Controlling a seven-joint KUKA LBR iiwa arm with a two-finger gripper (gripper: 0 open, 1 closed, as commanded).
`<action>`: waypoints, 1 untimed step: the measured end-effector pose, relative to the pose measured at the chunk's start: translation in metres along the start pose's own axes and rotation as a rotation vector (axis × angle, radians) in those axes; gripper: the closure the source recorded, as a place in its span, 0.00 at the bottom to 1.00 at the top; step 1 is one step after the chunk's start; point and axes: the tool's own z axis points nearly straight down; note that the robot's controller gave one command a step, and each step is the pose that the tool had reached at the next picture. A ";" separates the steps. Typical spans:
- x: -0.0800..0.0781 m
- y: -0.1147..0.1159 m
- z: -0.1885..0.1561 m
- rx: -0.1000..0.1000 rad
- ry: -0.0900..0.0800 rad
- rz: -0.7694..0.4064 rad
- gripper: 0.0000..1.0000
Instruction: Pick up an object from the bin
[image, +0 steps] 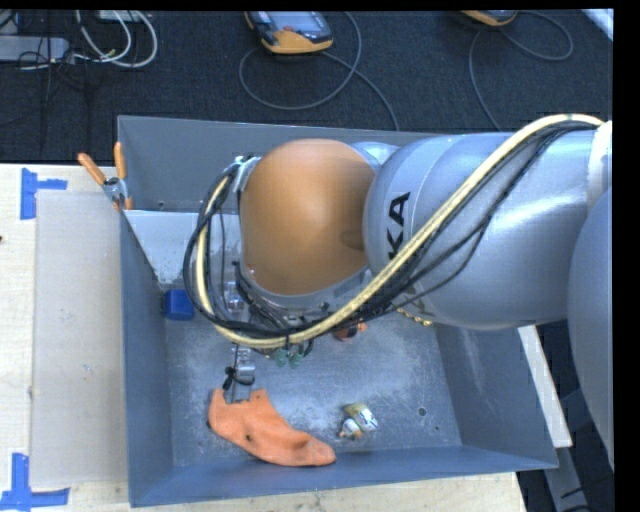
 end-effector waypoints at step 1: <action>0.006 -0.030 0.043 -0.003 -0.002 -0.015 0.00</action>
Offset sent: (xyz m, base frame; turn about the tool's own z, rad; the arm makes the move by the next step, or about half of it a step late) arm 0.0180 -0.0485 -0.1152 -0.1045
